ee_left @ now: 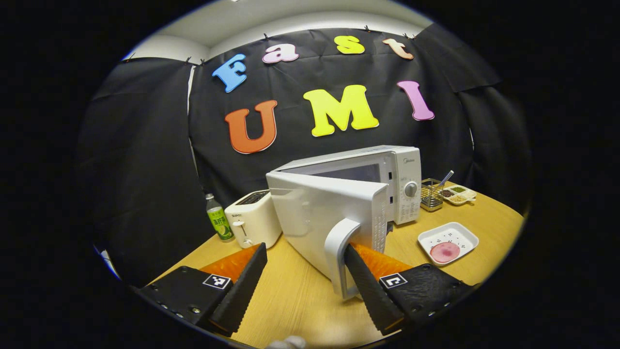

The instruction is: Open the microwave oven with the left hand, put the food in, and close the microwave oven.

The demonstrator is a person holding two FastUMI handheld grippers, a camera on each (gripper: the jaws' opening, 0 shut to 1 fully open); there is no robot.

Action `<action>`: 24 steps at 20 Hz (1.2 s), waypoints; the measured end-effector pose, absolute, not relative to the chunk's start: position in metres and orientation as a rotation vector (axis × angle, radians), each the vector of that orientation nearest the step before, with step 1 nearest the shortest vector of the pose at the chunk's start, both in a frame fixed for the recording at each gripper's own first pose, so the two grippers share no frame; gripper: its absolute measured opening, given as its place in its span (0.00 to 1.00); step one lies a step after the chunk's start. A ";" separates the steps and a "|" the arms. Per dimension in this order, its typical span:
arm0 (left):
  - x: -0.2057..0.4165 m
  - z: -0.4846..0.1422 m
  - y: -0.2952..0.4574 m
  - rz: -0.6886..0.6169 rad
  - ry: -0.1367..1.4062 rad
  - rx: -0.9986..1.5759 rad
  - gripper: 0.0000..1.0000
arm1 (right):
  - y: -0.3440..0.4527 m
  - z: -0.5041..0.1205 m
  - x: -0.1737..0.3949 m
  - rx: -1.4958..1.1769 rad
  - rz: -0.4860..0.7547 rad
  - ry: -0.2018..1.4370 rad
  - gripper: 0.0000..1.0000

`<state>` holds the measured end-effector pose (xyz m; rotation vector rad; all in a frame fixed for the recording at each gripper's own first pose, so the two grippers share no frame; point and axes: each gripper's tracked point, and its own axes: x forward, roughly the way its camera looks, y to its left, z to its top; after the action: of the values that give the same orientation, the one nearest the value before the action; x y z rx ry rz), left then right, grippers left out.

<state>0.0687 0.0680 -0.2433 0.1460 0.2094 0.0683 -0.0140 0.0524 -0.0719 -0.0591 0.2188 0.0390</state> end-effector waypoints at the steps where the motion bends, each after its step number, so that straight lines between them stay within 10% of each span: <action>1: 0.062 -0.243 0.080 0.086 0.215 0.156 0.96 | 0.053 -0.076 -0.014 -0.059 0.038 0.225 1.00; 11: 0.002 -0.241 0.181 0.273 0.268 0.173 0.96 | 0.052 -0.177 0.024 -0.018 0.104 0.409 1.00; 24: -0.046 -0.153 0.112 0.319 0.236 0.091 0.95 | 0.045 -0.382 0.140 0.187 0.207 0.914 0.53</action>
<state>-0.0458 0.1123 -0.1531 0.0906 0.2356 0.3189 0.1397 0.0454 -0.3820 0.1870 0.9141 0.2068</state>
